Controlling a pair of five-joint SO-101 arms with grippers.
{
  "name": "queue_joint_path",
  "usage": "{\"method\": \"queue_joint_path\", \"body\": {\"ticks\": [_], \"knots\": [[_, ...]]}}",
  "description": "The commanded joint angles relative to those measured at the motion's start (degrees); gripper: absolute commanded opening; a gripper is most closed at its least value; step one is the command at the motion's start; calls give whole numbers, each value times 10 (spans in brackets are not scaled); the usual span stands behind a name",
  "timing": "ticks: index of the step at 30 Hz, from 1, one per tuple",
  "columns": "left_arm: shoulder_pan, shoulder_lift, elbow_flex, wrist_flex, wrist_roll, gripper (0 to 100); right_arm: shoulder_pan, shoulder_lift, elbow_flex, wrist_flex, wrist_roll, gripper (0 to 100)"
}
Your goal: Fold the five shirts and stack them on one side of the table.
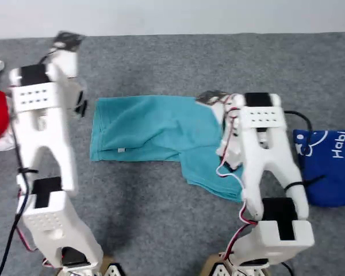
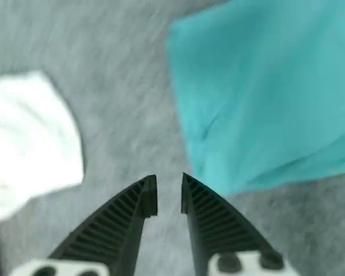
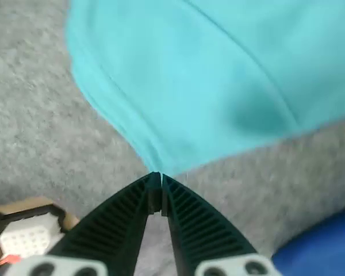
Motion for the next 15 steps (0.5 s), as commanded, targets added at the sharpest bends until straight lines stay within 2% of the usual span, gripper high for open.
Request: {"method": "queue_joint_path", "body": {"ticks": [1, 8, 15], "knots": [[43, 23, -5, -52, 0, 80, 54, -36, -19, 22, -14, 10], [64, 164, -44, -112, 1, 80, 169, -36, -17, 40, -14, 10], [57, 302, -233, -114, 1, 80, 235, -36, -17, 41, -11, 10]]}}
